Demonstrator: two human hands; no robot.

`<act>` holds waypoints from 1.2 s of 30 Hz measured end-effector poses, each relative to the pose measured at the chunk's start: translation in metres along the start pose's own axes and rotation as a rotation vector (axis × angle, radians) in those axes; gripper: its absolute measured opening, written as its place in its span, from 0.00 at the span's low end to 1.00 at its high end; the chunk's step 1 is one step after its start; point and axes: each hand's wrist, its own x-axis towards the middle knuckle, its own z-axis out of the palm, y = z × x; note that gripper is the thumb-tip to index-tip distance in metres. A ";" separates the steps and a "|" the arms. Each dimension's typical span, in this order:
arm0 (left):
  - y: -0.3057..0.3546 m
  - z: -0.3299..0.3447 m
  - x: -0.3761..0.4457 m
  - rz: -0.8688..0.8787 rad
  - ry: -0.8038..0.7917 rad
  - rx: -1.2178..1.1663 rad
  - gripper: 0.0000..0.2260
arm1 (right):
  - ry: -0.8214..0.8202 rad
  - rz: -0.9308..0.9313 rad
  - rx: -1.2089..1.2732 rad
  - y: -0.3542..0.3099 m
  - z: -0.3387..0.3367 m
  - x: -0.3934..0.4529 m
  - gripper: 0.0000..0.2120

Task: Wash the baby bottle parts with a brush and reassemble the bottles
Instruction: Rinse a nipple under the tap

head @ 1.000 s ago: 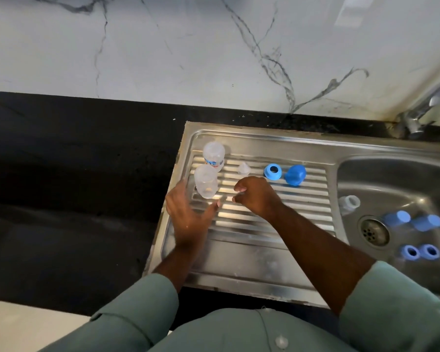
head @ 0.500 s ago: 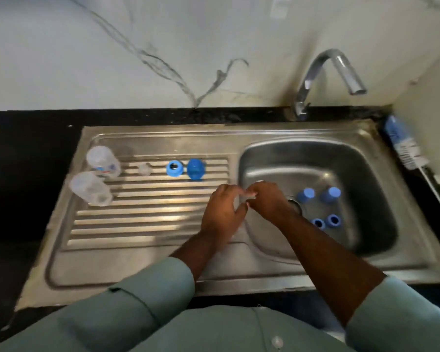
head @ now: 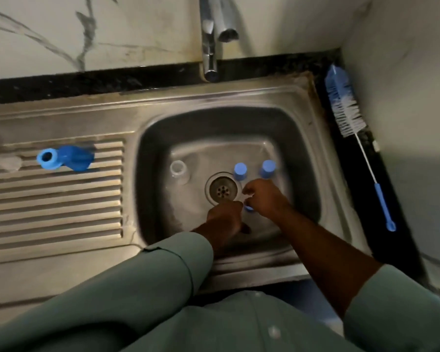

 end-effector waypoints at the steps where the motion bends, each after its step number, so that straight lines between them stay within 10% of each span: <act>1: 0.002 0.004 0.003 -0.021 0.010 0.013 0.22 | -0.004 -0.002 0.005 0.004 0.000 0.003 0.15; 16: 0.019 0.013 0.009 -0.065 0.180 -0.010 0.11 | 0.038 0.002 0.040 0.015 -0.010 -0.001 0.13; 22: 0.000 -0.029 -0.012 -0.119 0.463 -0.803 0.11 | 0.114 0.021 0.123 0.010 -0.029 0.003 0.11; 29: -0.013 -0.089 -0.032 -0.181 0.372 -1.740 0.07 | 0.234 -0.200 0.317 -0.044 -0.070 0.032 0.04; 36: -0.006 -0.138 0.004 0.023 0.256 -2.002 0.14 | 0.407 -0.408 0.221 -0.115 -0.124 0.098 0.22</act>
